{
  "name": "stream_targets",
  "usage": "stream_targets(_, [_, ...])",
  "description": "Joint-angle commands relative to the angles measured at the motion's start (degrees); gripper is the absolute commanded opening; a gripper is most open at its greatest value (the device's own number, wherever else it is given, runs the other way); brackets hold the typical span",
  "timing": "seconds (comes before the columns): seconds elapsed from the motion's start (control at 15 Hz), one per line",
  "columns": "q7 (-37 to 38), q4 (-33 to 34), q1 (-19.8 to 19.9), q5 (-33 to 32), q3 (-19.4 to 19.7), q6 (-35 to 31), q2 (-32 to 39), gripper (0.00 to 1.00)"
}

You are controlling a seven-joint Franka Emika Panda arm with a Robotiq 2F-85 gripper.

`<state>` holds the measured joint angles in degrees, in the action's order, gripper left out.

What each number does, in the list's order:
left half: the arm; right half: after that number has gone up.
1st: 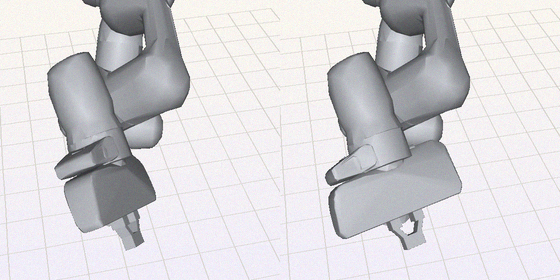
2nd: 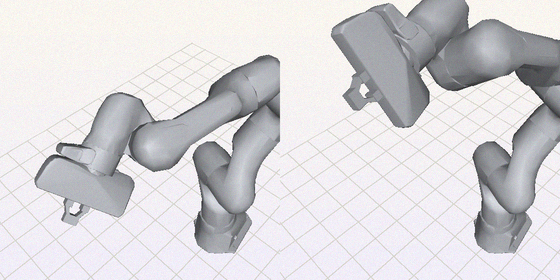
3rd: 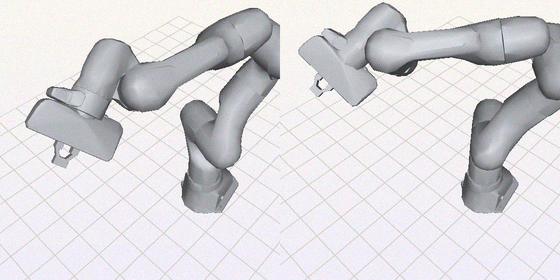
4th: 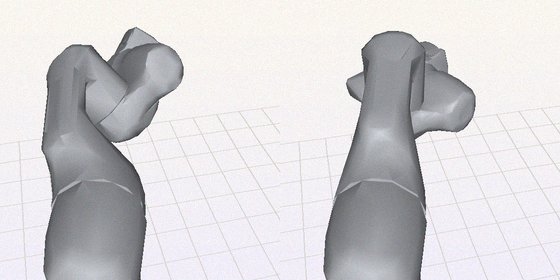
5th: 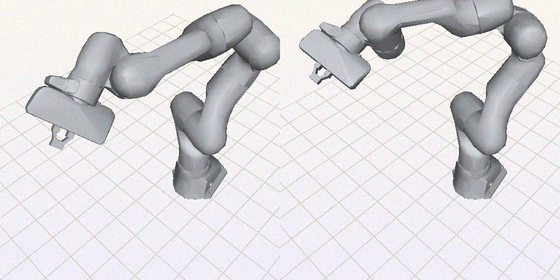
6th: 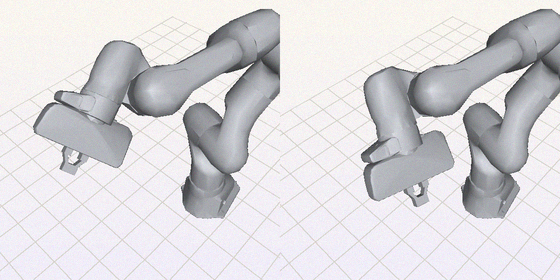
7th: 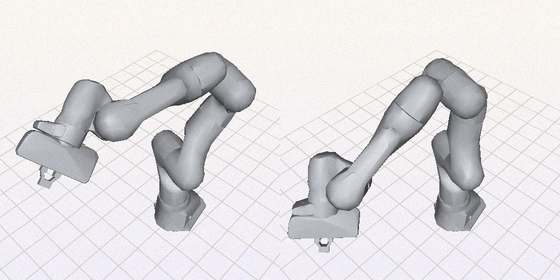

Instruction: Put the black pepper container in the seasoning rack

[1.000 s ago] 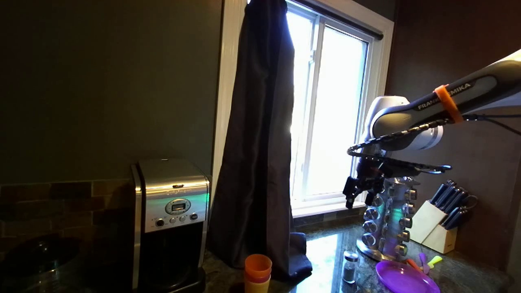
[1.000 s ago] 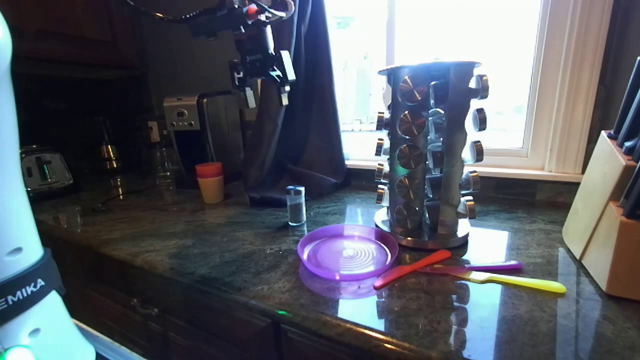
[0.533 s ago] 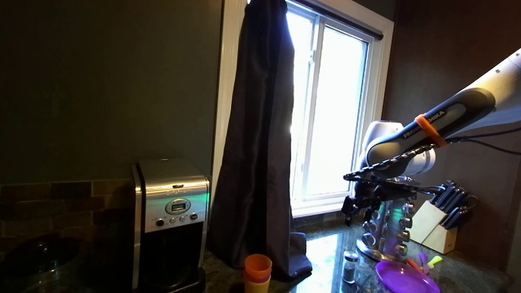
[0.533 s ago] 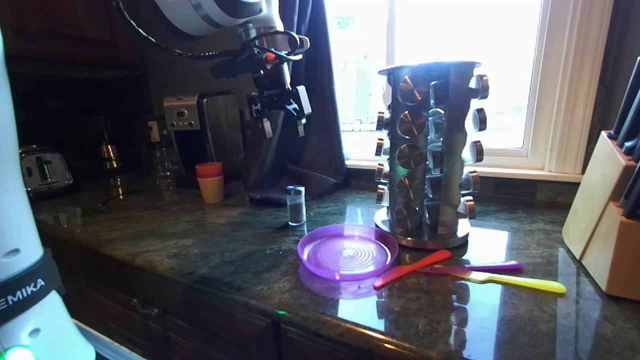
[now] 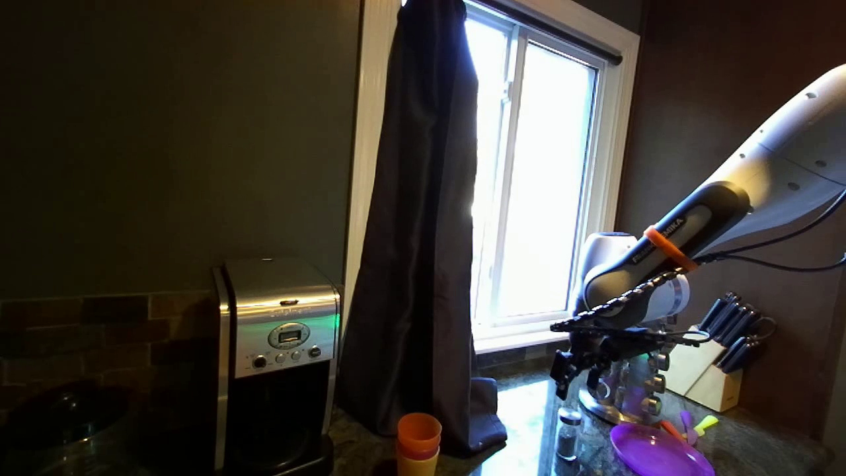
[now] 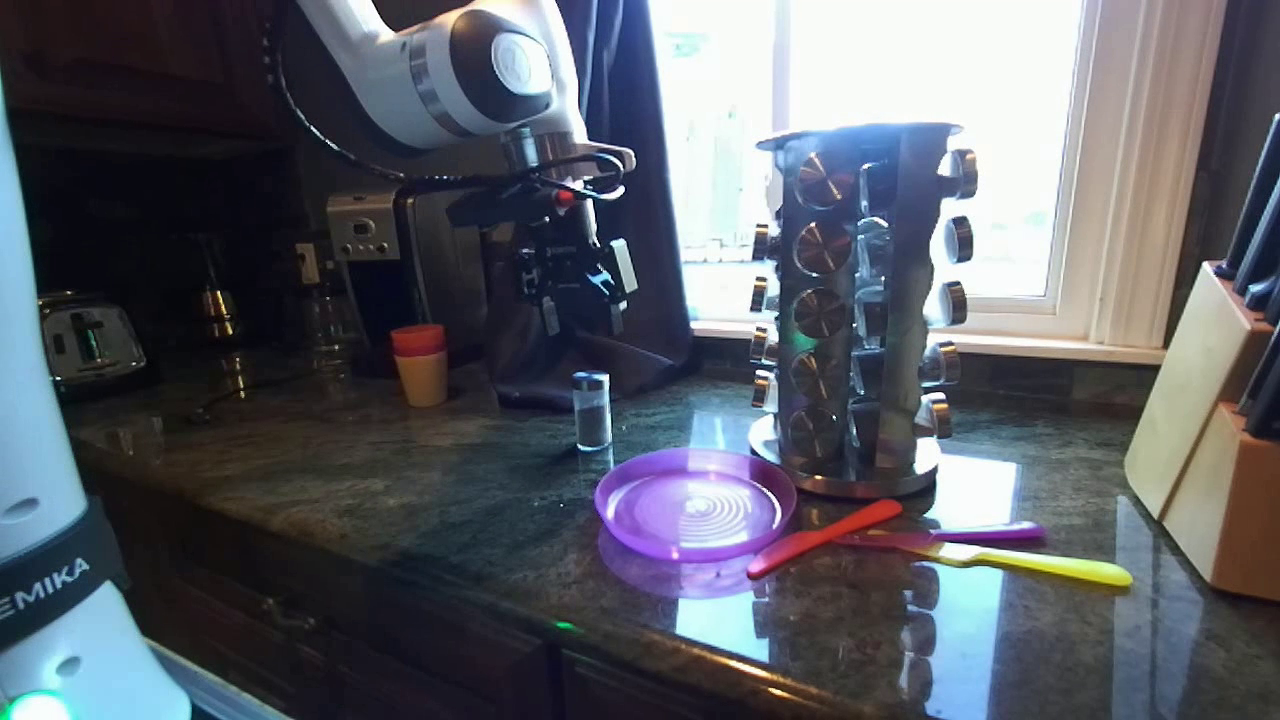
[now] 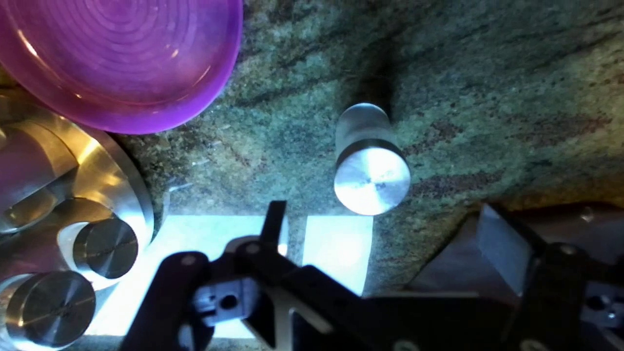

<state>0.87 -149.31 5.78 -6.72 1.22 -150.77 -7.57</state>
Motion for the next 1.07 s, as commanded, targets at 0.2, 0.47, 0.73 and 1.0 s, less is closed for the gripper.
stream_targets(0.2, [-0.28,0.37,-0.61,-0.25,1.02,-0.71,2.78,1.00])
stream_targets(0.47, [0.53,0.77,-0.55,-1.32,0.85,-0.81,3.69,1.00])
stream_targets(0.73, [-0.49,0.81,-1.02,0.25,0.99,-3.53,6.96,1.00])
stream_targets(1.0, [1.39,0.52,-0.96,-1.11,1.19,-6.54,9.51,1.00])
